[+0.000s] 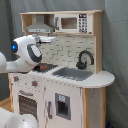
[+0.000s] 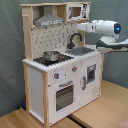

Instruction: Play with the kitchen

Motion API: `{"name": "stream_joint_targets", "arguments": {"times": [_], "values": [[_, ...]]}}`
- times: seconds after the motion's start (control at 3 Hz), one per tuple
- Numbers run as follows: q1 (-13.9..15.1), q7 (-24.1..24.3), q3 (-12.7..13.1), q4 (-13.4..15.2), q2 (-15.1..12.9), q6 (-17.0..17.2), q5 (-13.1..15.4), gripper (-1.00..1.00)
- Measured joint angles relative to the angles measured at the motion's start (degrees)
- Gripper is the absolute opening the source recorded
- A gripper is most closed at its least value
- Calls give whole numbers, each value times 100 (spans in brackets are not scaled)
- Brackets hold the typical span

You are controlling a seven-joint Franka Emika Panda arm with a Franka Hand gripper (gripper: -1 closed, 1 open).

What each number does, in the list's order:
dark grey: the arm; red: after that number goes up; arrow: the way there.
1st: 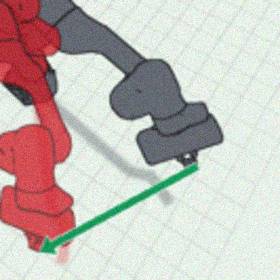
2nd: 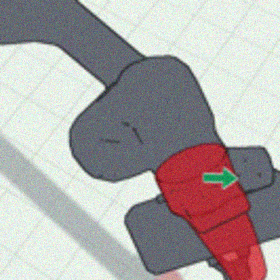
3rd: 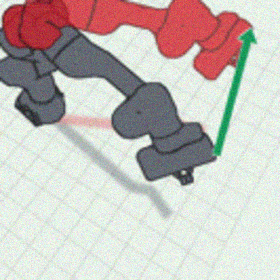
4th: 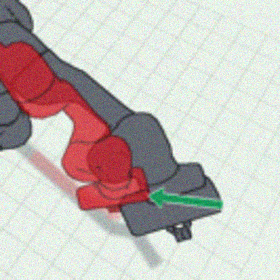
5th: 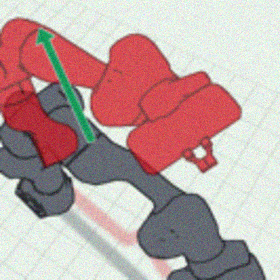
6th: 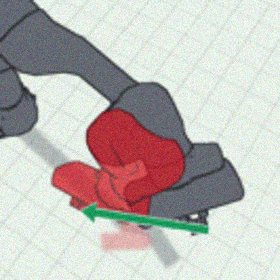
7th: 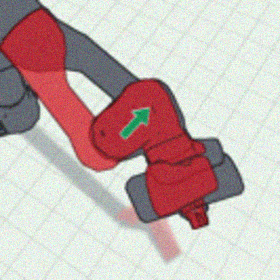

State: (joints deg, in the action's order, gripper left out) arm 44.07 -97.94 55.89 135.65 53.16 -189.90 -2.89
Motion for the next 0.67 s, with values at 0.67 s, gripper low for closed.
{"name": "stream_joint_targets", "arguments": {"times": [0.67], "values": [[170,-744,5,-601,-744,271,1,100]]}}
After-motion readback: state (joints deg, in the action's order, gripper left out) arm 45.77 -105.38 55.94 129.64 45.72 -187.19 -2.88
